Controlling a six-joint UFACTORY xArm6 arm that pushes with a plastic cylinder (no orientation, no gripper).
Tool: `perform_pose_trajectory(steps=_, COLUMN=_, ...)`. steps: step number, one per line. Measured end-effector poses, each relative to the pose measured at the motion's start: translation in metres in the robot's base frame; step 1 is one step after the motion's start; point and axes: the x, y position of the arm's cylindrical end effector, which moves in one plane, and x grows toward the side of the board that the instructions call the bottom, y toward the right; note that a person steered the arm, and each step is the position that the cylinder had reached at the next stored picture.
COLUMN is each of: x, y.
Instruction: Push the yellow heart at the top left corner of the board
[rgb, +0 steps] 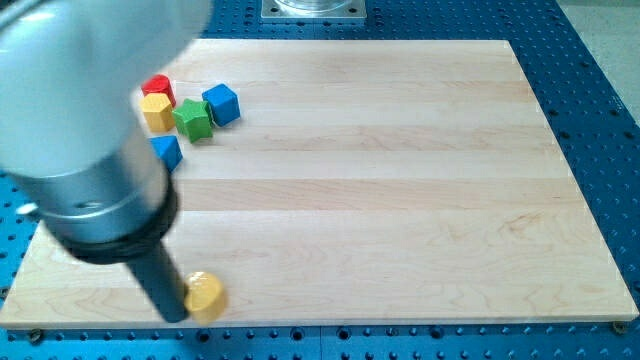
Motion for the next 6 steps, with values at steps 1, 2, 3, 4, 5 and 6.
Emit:
perform_pose_trajectory(steps=1, x=-0.034, y=0.073)
perform_pose_trajectory(steps=2, x=-0.081, y=0.116)
perform_pose_trajectory(steps=3, x=-0.063, y=0.062)
perform_pose_trajectory(steps=4, x=-0.037, y=0.057)
perform_pose_trajectory(steps=5, x=0.003, y=0.084)
perform_pose_trajectory(steps=6, x=-0.003, y=0.149)
